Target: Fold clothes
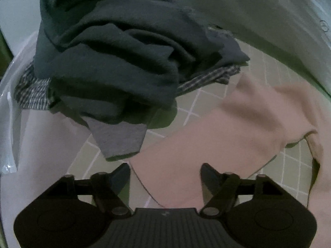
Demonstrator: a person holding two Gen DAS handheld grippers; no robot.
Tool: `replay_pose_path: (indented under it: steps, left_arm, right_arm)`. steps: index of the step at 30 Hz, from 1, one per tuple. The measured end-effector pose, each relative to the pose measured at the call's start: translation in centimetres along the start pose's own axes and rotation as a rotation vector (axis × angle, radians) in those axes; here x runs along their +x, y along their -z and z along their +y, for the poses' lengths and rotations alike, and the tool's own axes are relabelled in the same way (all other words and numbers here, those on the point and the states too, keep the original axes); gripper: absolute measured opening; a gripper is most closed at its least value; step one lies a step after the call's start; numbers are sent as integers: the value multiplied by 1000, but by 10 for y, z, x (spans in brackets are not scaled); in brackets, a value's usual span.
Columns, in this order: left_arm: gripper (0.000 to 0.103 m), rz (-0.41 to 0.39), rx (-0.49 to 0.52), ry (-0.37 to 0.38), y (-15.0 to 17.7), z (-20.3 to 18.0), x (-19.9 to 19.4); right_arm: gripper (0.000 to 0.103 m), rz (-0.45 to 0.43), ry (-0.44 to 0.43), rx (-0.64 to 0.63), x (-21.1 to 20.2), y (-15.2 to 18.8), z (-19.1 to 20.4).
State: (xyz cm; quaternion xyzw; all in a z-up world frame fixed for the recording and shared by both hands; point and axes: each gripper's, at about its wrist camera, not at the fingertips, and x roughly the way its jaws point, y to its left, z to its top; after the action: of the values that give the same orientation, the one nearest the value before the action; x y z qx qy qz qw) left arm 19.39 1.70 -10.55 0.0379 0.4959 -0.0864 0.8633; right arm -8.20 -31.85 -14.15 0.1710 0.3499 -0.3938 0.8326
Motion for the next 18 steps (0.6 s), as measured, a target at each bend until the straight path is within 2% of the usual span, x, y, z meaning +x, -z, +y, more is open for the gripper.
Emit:
replay_pose_path:
  steps: [1, 2, 3, 8, 13, 15, 18]
  left_arm:
    - [45, -12, 6, 11, 1, 0, -2]
    - [19, -25, 13, 22, 2, 0, -5]
    - [9, -33, 16, 24, 3, 1, -6]
    - [5, -43, 5, -32, 6, 14, -12]
    - [5, -39, -124, -135, 13, 62, -12]
    - [5, -32, -147, -151, 18, 75, -14]
    - [6, -30, -131, -160, 22, 74, -15]
  right_arm:
    - [103, 0, 0, 0, 0, 0, 0]
    - [103, -1, 0, 0, 0, 0, 0]
    - [103, -2, 0, 1, -1, 0, 0]
    - [103, -5, 1, 0, 0, 1, -1]
    - [103, -5, 0, -1, 0, 1, -1]
    - [103, -7, 1, 1, 0, 1, 0]
    - [103, -6, 5, 5, 1, 1, 1]
